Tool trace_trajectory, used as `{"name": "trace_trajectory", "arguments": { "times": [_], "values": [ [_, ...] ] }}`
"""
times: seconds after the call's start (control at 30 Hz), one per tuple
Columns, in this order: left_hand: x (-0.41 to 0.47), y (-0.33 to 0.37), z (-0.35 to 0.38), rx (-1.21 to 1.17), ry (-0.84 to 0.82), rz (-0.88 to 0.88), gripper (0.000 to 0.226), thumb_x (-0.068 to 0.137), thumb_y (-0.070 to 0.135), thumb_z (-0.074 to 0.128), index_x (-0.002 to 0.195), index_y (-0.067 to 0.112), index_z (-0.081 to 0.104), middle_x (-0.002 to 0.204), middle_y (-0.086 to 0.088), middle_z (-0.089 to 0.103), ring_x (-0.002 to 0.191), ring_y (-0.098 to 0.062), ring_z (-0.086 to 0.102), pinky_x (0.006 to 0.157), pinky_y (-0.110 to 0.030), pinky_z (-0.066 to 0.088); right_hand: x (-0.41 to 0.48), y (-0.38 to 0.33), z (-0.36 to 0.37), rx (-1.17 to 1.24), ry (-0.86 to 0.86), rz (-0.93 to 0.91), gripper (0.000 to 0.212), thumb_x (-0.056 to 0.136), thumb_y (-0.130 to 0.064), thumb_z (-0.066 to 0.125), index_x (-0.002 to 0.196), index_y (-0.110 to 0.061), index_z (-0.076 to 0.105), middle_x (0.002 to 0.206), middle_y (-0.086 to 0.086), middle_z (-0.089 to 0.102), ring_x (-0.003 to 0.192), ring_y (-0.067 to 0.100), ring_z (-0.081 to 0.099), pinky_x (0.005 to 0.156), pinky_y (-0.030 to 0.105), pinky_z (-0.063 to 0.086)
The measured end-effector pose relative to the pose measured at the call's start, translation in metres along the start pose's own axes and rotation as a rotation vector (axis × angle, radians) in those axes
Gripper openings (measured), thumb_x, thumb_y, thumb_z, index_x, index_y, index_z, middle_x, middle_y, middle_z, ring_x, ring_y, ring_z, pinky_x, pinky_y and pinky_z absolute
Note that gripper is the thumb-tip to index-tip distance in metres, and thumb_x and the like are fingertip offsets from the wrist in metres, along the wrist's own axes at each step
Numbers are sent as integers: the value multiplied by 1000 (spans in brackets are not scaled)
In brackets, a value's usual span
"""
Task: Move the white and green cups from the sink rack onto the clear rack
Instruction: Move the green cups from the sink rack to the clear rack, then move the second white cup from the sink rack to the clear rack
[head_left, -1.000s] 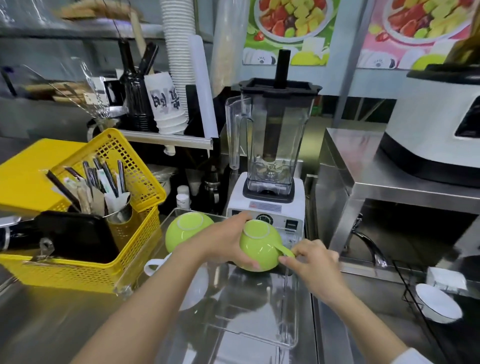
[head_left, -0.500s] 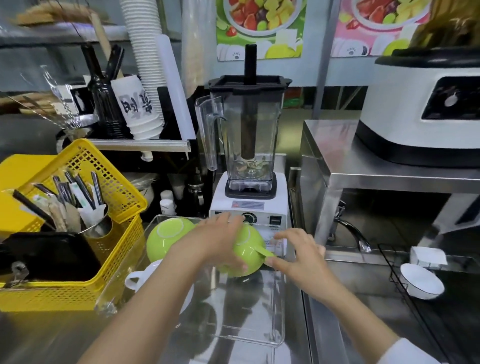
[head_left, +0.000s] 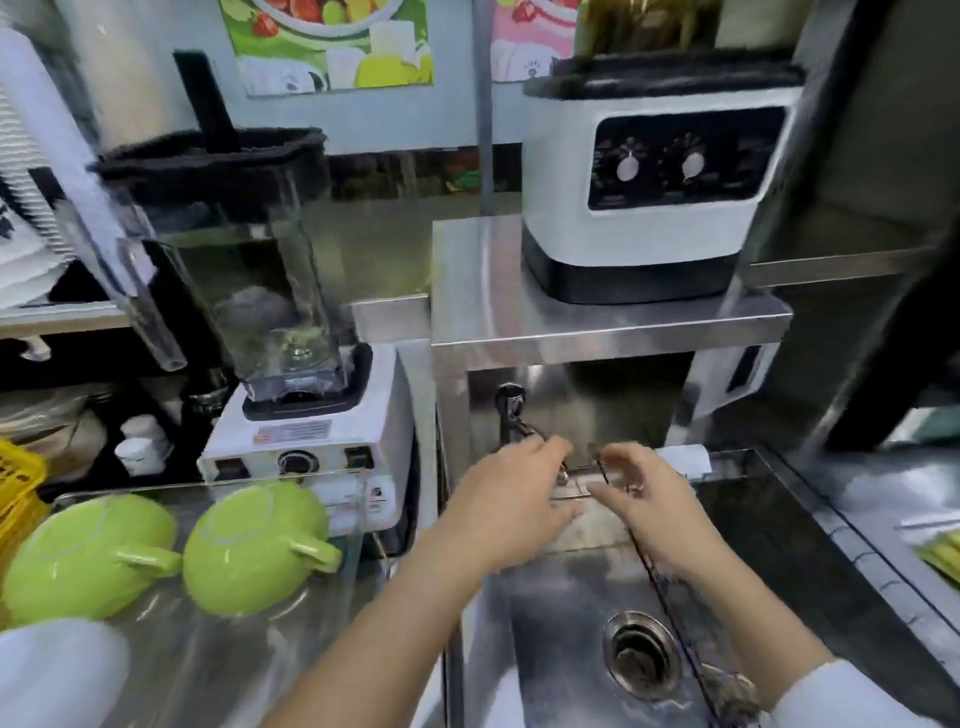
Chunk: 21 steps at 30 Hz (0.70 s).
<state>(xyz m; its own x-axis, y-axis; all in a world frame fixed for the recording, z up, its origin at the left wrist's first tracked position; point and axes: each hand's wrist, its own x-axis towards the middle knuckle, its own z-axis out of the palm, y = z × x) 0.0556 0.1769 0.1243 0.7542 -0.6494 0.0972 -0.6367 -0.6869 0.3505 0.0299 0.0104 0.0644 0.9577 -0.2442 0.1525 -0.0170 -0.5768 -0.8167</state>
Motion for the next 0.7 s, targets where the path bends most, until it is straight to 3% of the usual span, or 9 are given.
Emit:
{"name": "trace_trajectory", "arguments": {
  "times": [0.1,0.23,0.37,0.53,0.7],
  "values": [
    [35,22,40,32,-67,62,43,85,35,53,122,16,43,124,-8,53,117,-27,47,98,-42,40,5,51,-28,-77,-5,75,41,80,-18,67,117,-11,53,113,6,57,94,17,52,78,27,37],
    [82,38,97,118,-126,89,40,86,30,49,122,12,44,125,-12,53,117,-30,45,99,-40,36,16,116,-49,-313,-33,78,53,77,-25,67,125,-20,45,126,3,54,116,21,49,92,37,35],
    [119,49,161,174,-207,129,46,87,25,47,131,12,37,141,-10,41,132,-25,32,108,-36,23,18,166,-55,-526,-180,-16,65,82,-23,54,140,-24,25,151,-3,27,139,10,23,99,32,25],
    [135,55,217,297,-341,115,47,86,12,44,133,11,34,144,-11,36,141,-24,14,116,-40,3,17,206,-57,-662,-311,-97,57,81,-12,50,135,-20,33,150,-2,29,139,10,20,104,38,21],
    [143,57,226,347,-344,25,32,77,0,43,101,15,58,106,-10,67,110,-27,53,111,-38,15,24,217,-58,-706,-295,-186,25,84,-11,45,108,-14,53,119,3,55,122,20,43,94,39,29]
  ]
}}
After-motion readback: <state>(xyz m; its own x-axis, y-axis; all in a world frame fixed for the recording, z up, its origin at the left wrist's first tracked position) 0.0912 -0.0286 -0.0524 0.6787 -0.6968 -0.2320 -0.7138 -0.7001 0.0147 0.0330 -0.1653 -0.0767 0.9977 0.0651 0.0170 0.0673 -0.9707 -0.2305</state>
